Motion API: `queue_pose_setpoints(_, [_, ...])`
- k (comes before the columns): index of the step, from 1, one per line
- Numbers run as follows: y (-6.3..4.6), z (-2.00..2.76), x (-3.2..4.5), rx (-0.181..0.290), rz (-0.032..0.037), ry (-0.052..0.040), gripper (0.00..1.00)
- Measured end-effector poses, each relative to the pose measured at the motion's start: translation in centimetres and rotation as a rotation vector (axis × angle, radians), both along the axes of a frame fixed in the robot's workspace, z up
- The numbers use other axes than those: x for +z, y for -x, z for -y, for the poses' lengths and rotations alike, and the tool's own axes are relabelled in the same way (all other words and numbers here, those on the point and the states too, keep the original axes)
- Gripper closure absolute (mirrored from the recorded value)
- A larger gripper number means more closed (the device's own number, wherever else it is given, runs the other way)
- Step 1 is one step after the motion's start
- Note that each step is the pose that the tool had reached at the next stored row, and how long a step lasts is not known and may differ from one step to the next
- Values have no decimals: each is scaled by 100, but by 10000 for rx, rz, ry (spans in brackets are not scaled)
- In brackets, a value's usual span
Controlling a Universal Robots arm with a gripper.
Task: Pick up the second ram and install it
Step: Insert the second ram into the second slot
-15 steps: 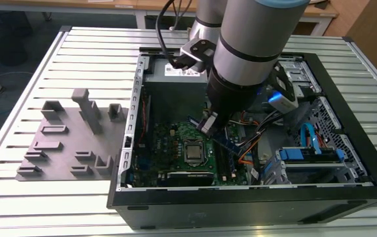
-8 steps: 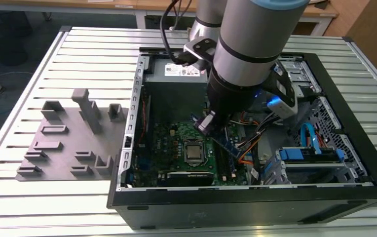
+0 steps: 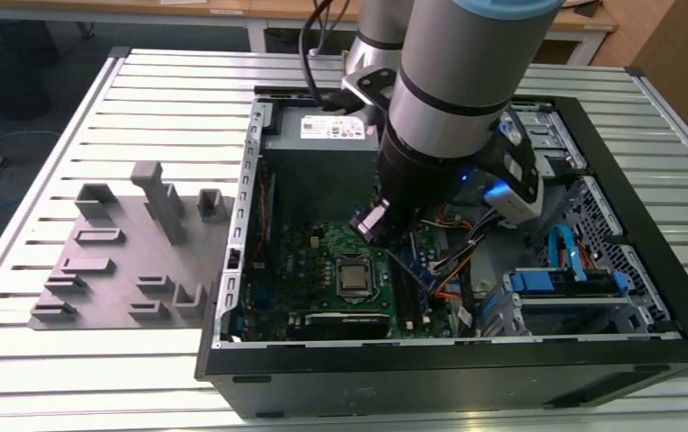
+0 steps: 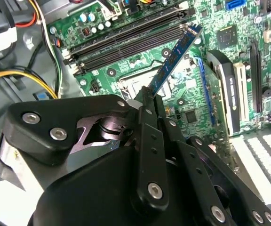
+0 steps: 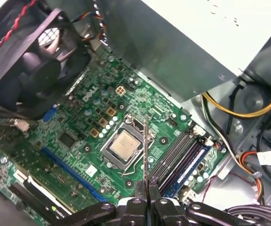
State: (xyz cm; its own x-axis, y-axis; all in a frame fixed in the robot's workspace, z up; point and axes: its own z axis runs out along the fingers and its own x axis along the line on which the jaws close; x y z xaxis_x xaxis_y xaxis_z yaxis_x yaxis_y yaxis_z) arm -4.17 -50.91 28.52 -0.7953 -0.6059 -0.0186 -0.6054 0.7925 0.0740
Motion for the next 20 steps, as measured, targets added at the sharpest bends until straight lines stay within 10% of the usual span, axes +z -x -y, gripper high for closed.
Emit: queue_pose_setpoints(20, [0,0,-5,-1887,0,0,89])
